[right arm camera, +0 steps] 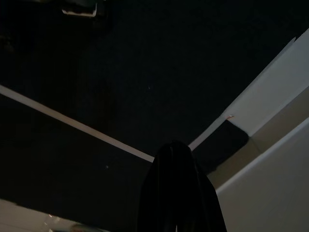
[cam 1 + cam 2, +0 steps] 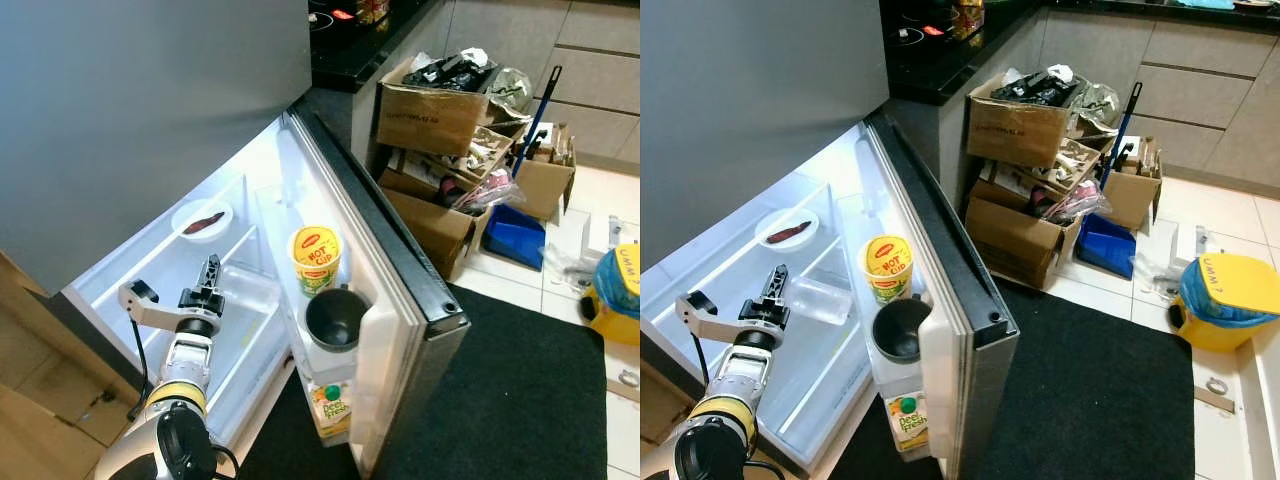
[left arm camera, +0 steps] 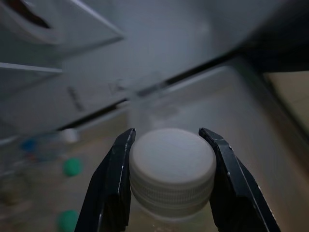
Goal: Restocking fridge
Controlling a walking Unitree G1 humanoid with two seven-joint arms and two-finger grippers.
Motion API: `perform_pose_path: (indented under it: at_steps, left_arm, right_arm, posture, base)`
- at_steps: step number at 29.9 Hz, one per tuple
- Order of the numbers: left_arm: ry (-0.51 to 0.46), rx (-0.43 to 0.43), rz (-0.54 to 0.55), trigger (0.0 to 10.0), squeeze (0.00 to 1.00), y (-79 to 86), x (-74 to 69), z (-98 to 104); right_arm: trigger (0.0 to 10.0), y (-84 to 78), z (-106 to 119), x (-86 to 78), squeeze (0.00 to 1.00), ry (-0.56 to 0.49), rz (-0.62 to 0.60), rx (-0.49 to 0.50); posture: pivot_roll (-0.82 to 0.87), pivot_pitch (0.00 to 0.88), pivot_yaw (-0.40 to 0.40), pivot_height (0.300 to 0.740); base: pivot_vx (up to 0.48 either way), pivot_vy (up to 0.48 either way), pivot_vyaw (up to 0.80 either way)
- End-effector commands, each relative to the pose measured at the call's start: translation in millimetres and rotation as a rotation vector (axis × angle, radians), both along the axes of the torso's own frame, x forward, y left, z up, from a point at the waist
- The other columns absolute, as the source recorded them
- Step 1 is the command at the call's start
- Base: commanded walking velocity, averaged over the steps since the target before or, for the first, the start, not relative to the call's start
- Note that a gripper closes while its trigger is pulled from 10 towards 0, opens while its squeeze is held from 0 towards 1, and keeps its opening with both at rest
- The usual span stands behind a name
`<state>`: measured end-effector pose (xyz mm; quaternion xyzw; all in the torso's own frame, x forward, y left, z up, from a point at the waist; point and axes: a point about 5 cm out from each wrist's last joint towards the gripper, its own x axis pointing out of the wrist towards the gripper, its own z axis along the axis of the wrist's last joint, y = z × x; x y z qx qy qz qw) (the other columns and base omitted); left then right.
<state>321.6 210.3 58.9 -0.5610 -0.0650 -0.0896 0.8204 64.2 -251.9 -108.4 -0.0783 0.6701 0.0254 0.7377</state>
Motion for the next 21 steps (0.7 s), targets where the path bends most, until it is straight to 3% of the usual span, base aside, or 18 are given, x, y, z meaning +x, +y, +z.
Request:
perform_pose_path:
  at_steps: [1,3,10,13,18,21]
  left_arm:
    - [-0.077,-0.075,-0.189,10.0,0.0,-38.2,4.7,5.3]
    - [-0.116,-0.117,-0.294,10.0,0.0,-61.3,5.5,8.7]
    - [-0.218,-0.201,-0.442,10.0,0.0,-91.5,7.0,23.0]
    - [-0.269,-0.209,-0.578,10.0,0.0,-119.9,2.7,30.4]
    - [-0.297,-0.19,-0.671,10.0,0.0,-141.0,-4.1,32.7]
    - [-0.282,-0.166,-0.67,10.0,0.0,-140.7,-5.3,29.2]
  right_arm:
    - [10.0,4.3,-0.7,2.9,0.0,-0.003,0.021,0.005]
    - [10.0,5.2,-0.9,3.8,0.0,-0.004,0.025,0.005]
    - [10.0,7.1,-1.2,4.9,0.0,-0.005,0.028,0.003]
    - [10.0,7.8,-1.5,4.7,0.0,-0.004,0.03,0.003]
    - [10.0,8.0,-1.8,3.6,0.0,-0.003,0.029,0.002]
    - [10.0,8.0,-1.9,3.0,0.0,-0.003,0.028,0.001]
  posture:
    - [-0.08,0.055,0.026,0.74]
    - [-0.08,0.057,0.024,0.74]
    - [-0.08,0.057,0.025,0.74]
    - [-0.08,0.057,0.025,0.74]
    - [-0.09,0.057,0.027,0.74]
    - [-0.09,0.058,0.028,0.74]
  base:
    - [0.0,0.0,0.0]
    - [0.0,0.0,0.0]
    - [0.0,0.0,0.0]
    - [0.0,0.0,0.0]
    - [0.0,0.0,0.0]
    - [0.0,0.0,0.0]
